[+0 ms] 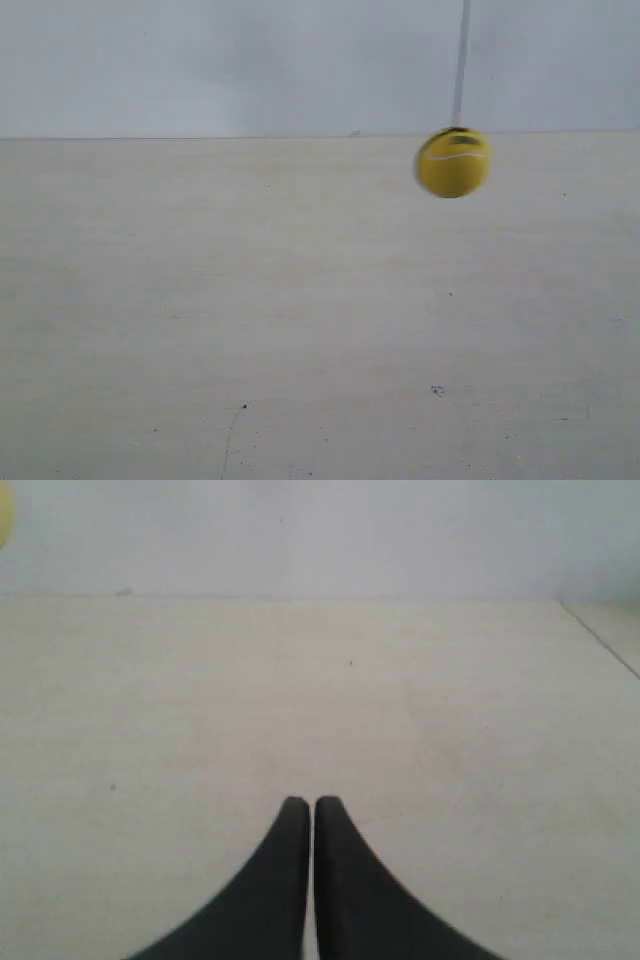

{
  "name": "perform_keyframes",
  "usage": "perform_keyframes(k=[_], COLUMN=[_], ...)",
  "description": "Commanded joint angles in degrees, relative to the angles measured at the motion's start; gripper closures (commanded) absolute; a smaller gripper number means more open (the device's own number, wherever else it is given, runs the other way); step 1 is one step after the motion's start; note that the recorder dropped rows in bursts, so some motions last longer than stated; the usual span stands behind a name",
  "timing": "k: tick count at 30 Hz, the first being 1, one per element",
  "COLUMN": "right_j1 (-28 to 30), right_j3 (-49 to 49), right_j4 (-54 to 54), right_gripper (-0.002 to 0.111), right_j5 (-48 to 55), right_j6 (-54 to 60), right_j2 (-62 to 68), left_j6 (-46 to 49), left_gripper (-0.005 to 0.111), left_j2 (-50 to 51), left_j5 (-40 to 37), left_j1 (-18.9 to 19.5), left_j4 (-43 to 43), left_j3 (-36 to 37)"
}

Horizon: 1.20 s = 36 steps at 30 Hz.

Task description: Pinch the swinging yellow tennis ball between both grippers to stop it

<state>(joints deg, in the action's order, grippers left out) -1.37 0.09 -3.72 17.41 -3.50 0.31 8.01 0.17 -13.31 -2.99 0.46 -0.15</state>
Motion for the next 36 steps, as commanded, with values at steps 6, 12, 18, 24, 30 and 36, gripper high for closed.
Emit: perform_keyframes(k=[6,12,18,24,30,36], right_j1=[0.2,0.2,0.2,0.2,0.2,0.2], right_j3=[-0.1,-0.1,-5.1,-7.6,-10.1,-15.2], right_j4=[-0.7,-3.8,-33.1,-41.7,-44.8,-53.5], right_gripper=[0.108,0.108,0.108,0.108,0.108,0.108], right_j5=[-22.2,-37.5,-40.0,-53.3,-65.6,-73.5], right_j6=[0.8,-25.3,-49.0,-54.6,-47.8,-46.1], right_j2=[-0.3,-0.3,5.1,24.5,43.8,59.6], left_j6=[-0.8,-39.4,-73.5,-70.9,-59.4,-49.4], left_gripper=[0.102,0.102,0.102,0.102,0.102,0.102], left_j2=[-0.2,-0.2,17.6,43.8,63.5,75.0], left_j5=[26.8,41.0,49.7,73.5,79.3,78.8], left_j1=[0.1,0.1,0.1,0.1,-1.5,-8.1], left_j4=[0.0,10.0,49.8,57.6,57.5,54.7], left_j3=[0.1,0.1,-10.4,-15.6,-18.6,-21.4])
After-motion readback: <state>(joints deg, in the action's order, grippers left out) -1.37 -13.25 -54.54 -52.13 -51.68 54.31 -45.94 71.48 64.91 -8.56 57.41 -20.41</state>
